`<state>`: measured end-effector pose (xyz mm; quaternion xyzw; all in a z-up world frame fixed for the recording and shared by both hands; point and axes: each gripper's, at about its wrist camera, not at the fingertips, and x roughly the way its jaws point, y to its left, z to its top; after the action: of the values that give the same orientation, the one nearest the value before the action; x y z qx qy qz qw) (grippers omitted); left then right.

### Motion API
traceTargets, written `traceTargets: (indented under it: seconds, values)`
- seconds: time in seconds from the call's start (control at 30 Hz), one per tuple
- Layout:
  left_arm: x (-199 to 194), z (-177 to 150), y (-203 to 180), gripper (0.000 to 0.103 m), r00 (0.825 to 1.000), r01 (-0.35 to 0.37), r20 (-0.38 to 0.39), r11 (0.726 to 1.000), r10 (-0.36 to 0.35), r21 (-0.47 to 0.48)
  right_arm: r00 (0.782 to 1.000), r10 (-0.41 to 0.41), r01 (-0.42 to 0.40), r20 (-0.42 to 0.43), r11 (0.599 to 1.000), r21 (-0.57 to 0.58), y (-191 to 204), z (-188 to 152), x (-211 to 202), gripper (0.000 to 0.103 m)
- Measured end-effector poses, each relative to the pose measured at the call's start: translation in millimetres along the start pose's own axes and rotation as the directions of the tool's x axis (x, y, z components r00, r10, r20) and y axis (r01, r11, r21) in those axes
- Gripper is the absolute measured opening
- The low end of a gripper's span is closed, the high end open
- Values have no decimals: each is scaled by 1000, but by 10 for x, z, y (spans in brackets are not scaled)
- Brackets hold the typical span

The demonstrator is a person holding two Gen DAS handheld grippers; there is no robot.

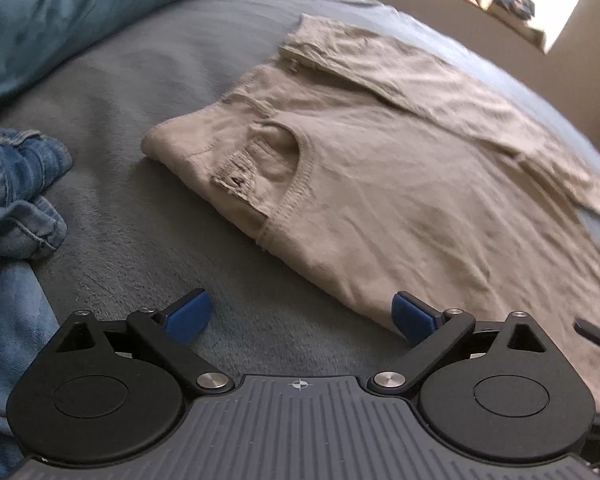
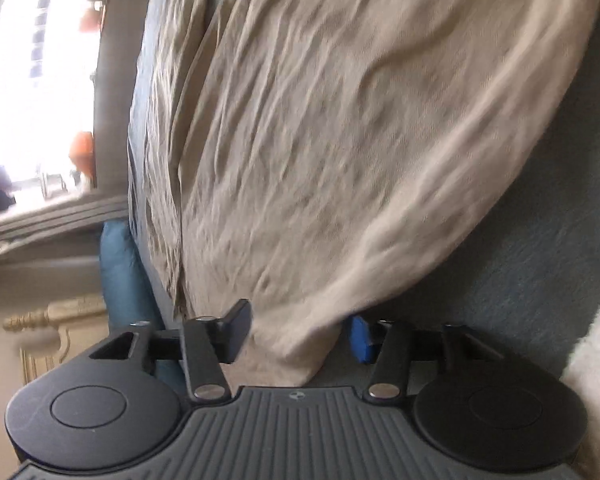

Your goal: Fold clothes

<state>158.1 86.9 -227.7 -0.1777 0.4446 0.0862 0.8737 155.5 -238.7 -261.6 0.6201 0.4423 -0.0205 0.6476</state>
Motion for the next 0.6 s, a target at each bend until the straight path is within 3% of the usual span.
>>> traceTargets:
  seconds: [0.13,0.33,0.6]
  values:
    - [14,32,105,91,999,27,47,996,-23,-88,998,25,-25,63,1000,3,-7,103,-84,48]
    - [102,167,234,83,996,55,84,980,-39,-193,998,8,-8,69,1000,-5,-44,131,-45,48]
    - [230,336,274,74,993,32,122,970,-3,-240,996,-12,16,88,999,-49,55,157,-34,48]
